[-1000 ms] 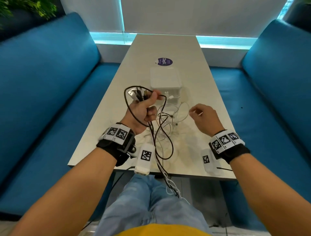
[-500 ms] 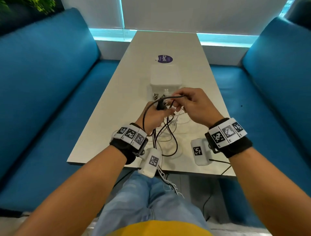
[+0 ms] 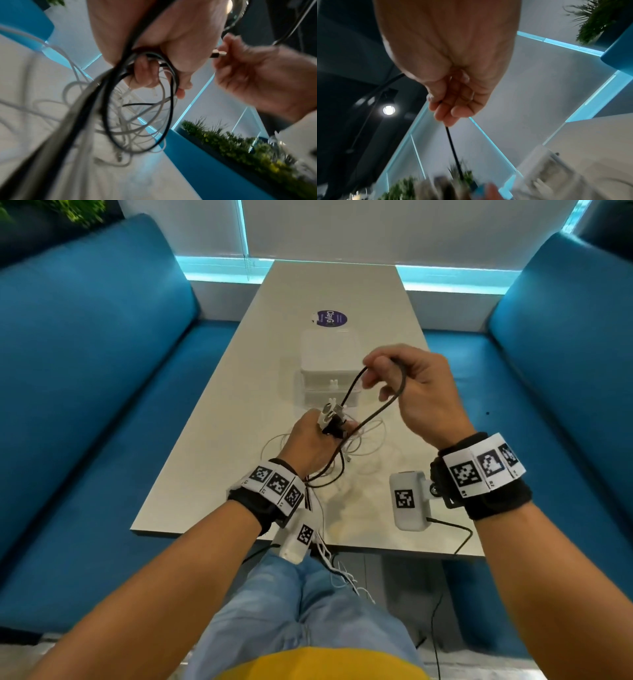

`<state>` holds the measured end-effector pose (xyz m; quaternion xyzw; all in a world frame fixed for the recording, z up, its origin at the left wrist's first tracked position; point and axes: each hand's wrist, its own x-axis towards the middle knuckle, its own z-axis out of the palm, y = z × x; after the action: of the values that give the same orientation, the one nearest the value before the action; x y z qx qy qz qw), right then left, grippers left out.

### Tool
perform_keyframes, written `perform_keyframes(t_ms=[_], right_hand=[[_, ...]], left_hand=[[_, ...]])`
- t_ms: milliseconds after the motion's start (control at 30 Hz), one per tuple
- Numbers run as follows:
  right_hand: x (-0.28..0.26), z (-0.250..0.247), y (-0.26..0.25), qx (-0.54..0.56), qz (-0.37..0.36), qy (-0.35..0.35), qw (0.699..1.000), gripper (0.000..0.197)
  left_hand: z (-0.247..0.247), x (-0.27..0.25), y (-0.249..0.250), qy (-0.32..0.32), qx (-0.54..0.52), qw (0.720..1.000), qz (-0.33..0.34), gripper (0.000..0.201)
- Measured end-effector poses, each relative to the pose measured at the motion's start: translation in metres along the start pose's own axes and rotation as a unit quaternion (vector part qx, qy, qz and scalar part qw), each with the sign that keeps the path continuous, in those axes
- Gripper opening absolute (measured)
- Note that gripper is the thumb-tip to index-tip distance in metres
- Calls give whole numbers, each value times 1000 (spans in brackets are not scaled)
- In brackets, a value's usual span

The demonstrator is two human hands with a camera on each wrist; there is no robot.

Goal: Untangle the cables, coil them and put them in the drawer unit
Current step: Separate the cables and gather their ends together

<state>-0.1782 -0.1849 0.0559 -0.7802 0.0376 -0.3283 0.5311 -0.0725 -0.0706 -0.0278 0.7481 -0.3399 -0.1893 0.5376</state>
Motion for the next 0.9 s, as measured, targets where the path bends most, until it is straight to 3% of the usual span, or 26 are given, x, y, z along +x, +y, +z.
perform_keyframes(t_ms=[67,133,233,267,333,400,433,500,600,700,800,900], right_hand=[[5,-5,-6,26,-28,30,999,19],[8,-10,-5,24,-37,53,998,17],[3,-10,6,0,27,52,998,18],[-2,-7,12,-30,76,20,996,28],[-15,2,29,-120,156,-110,974,42],[-28,10,48,-184,170,-218,943,37],[-31,13,55,-196,170,-225,939,26],[-32,10,62,-194,169,-198,946,10],[-30,-6,69,-193,154,-172,954,20],[-34,-31,77,-204,199,-162,945,16],[-37,-50,86,-224,240,-138,934,8],[-34,-55,87,-271,259,-146,916,17]], left_hand=[[-3,-2,-4,-33,11,999,-13,17],[-6,-8,2,-57,-25,998,-6,7],[-6,-13,8,-36,-81,996,-16,17],[-7,-15,12,-22,-105,994,-30,23],[-7,-15,16,-23,-171,984,-54,29],[-7,-16,19,-49,-198,978,-42,27],[-8,-16,19,-60,-194,979,-33,27],[-10,-15,18,-45,-183,981,-40,29],[-19,-7,10,29,-194,978,-73,33],[-33,0,7,80,-254,959,-96,33],[-49,3,10,82,-324,938,-94,31],[-51,2,15,63,-340,936,-69,33]])
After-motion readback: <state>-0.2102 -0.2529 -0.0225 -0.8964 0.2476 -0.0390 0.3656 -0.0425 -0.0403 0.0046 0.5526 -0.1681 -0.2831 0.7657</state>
